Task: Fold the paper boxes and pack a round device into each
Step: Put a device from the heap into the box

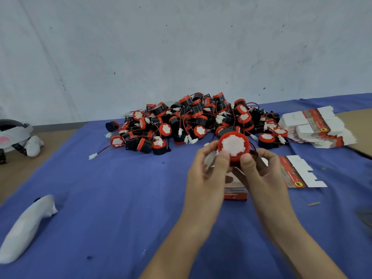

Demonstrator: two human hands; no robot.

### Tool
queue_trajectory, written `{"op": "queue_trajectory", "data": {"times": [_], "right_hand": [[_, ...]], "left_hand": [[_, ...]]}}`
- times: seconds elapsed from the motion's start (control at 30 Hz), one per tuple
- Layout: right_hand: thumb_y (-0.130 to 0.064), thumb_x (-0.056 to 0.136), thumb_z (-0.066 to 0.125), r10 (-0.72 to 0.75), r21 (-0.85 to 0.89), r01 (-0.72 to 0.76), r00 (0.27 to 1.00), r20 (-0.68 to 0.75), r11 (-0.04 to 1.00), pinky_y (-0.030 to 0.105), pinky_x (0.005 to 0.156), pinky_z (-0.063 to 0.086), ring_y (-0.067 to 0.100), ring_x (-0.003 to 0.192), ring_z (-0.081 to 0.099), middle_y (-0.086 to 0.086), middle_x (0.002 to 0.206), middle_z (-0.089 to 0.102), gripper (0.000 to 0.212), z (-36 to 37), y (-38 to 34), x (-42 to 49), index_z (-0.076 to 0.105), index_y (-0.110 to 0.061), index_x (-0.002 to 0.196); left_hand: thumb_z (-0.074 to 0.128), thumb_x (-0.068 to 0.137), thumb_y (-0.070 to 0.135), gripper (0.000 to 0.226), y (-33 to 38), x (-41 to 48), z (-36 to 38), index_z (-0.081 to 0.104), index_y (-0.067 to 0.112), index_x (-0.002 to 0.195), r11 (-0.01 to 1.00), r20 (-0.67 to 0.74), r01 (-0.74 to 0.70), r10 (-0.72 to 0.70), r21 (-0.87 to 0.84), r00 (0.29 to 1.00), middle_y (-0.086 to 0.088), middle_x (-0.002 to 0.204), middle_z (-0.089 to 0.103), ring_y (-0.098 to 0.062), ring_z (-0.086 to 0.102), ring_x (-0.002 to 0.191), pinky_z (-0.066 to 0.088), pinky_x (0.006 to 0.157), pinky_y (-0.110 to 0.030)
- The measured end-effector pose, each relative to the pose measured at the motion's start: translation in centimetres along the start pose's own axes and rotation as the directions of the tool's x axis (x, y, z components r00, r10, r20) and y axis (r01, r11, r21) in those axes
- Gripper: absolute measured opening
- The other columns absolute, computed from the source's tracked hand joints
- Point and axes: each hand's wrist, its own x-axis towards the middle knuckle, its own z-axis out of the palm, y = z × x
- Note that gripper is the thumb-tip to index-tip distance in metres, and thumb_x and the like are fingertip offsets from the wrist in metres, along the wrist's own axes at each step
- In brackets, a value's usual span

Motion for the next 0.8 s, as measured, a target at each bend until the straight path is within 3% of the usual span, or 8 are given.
{"op": "queue_trajectory", "data": {"times": [0.1,0.17,0.27,0.4,0.5,0.6,0.7,0.8], "right_hand": [[-0.048,0.100,0.055,-0.057,-0.008,0.057,0.996,-0.072,0.998,0.023,0.072,0.057,0.010,0.096,0.073,-0.008,0.105,0.075,0.025,-1.3,-0.7,1.2,0.058,-0.025,0.108],[-0.039,0.102,0.051,-0.075,-0.122,0.052,0.977,-0.197,0.991,0.028,0.076,0.055,0.003,0.093,0.071,-0.010,0.107,0.074,0.013,-2.9,-1.0,2.1,0.060,-0.034,0.110],[-0.030,0.102,0.051,0.001,-0.337,-0.071,0.979,-0.202,0.939,0.026,0.076,0.048,0.000,0.095,0.065,-0.008,0.122,0.066,0.029,-5.0,0.0,2.7,0.053,-0.042,0.129],[-0.020,0.102,0.053,0.264,-0.481,-0.179,0.958,0.114,0.858,0.026,0.092,0.040,0.009,0.131,0.046,-0.014,0.149,0.042,0.067,-5.4,2.5,2.8,0.018,-0.039,0.157],[-0.025,0.094,0.067,0.351,-0.658,-0.092,0.896,0.273,0.747,0.030,0.103,0.042,0.004,0.138,0.037,-0.019,0.146,0.037,0.094,-5.0,3.8,2.7,0.000,-0.037,0.159],[-0.029,0.085,0.079,0.293,-0.732,0.023,0.908,0.301,0.681,0.032,0.103,0.048,0.004,0.127,0.048,-0.014,0.137,0.046,0.098,-4.5,4.6,2.5,0.013,-0.041,0.157],[-0.030,0.084,0.080,0.220,-0.724,0.085,0.923,0.316,0.684,0.015,0.087,0.046,-0.008,0.116,0.049,-0.017,0.131,0.048,0.083,-3.9,5.2,2.1,0.031,-0.041,0.150],[-0.031,0.083,0.080,0.149,-0.725,0.116,0.945,0.291,0.679,0.008,0.077,0.044,-0.014,0.109,0.048,-0.021,0.128,0.047,0.070,-3.3,5.3,1.5,0.041,-0.040,0.139]], "left_hand": [[0.062,0.097,0.030,0.017,0.5,1.1,-1.6,0.063,0.039,0.111,0.999,-0.065,0.046,-0.044,0.029,0.997,0.005,0.100,0.075,-0.002,0.070,0.084,0.057,0.070,-0.019],[0.061,0.096,0.034,0.026,0.5,1.5,-2.8,0.061,0.037,0.122,0.987,-0.081,0.093,-0.083,0.127,0.993,0.007,0.106,0.073,0.001,0.069,0.088,0.058,0.075,-0.019],[0.059,0.097,0.034,0.032,0.4,1.6,-3.6,0.058,0.033,0.129,0.957,-0.118,0.137,-0.110,0.254,0.987,0.008,0.109,0.070,0.002,0.066,0.091,0.056,0.075,-0.014],[0.057,0.098,0.033,0.035,0.2,1.3,-3.3,0.057,0.029,0.133,0.913,-0.118,0.132,-0.094,0.385,0.989,0.004,0.115,0.070,-0.004,0.065,0.102,0.055,0.087,-0.024],[0.056,0.098,0.034,0.036,-0.1,1.2,-2.8,0.057,0.029,0.133,0.889,-0.129,0.134,-0.085,0.437,0.988,0.005,0.115,0.070,-0.004,0.065,0.099,0.052,0.075,-0.015],[0.054,0.099,0.032,0.036,-0.5,1.3,-2.5,0.057,0.026,0.134,0.866,-0.140,0.133,-0.074,0.482,0.987,0.006,0.118,0.069,-0.004,0.066,0.096,0.051,0.069,-0.011],[0.051,0.102,0.031,0.038,-0.7,1.3,-2.5,0.054,0.025,0.139,0.814,-0.137,0.118,-0.047,0.568,0.989,0.009,0.128,0.064,-0.002,0.061,0.101,0.046,0.070,-0.004],[0.044,0.104,0.032,0.038,-0.8,1.2,-2.6,0.049,0.027,0.141,0.746,-0.110,0.090,-0.023,0.660,0.994,0.004,0.128,0.063,-0.013,0.060,0.111,0.053,0.086,-0.025]]}}
